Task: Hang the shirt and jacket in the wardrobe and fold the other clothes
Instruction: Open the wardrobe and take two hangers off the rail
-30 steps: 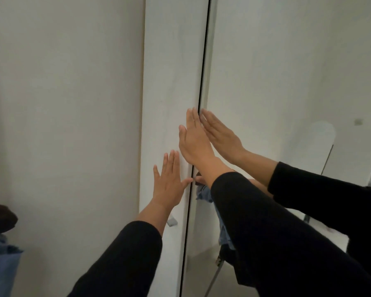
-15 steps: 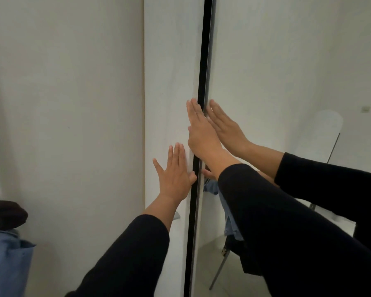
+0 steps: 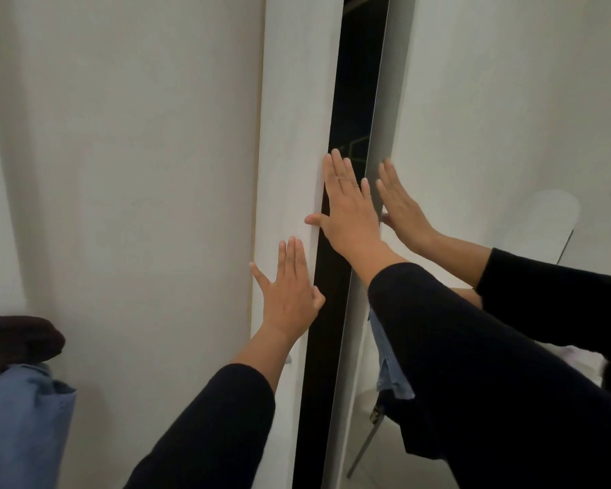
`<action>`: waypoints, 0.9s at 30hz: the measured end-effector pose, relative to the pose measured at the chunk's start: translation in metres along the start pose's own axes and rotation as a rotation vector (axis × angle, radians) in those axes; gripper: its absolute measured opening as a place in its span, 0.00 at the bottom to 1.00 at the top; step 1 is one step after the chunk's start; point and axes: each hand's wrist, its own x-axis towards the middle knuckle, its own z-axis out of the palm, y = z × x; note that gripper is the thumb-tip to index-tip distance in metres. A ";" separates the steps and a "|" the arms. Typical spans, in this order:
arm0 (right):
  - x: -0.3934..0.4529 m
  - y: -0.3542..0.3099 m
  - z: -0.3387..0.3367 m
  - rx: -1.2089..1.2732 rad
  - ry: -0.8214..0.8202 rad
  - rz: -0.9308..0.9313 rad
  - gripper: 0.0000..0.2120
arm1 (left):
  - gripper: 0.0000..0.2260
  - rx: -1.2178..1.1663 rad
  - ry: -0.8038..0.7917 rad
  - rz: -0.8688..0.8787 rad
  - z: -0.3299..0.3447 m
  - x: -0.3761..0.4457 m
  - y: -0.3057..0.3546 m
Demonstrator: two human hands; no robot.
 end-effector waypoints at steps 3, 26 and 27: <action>0.002 -0.012 0.002 0.001 0.007 -0.040 0.44 | 0.36 0.052 0.014 0.019 -0.005 -0.006 -0.016; 0.078 -0.225 0.074 0.299 -0.047 -0.283 0.37 | 0.35 0.284 0.095 -0.064 -0.036 -0.019 -0.266; 0.083 -0.236 0.080 0.305 -0.062 -0.274 0.36 | 0.34 0.273 0.073 -0.077 -0.036 -0.016 -0.279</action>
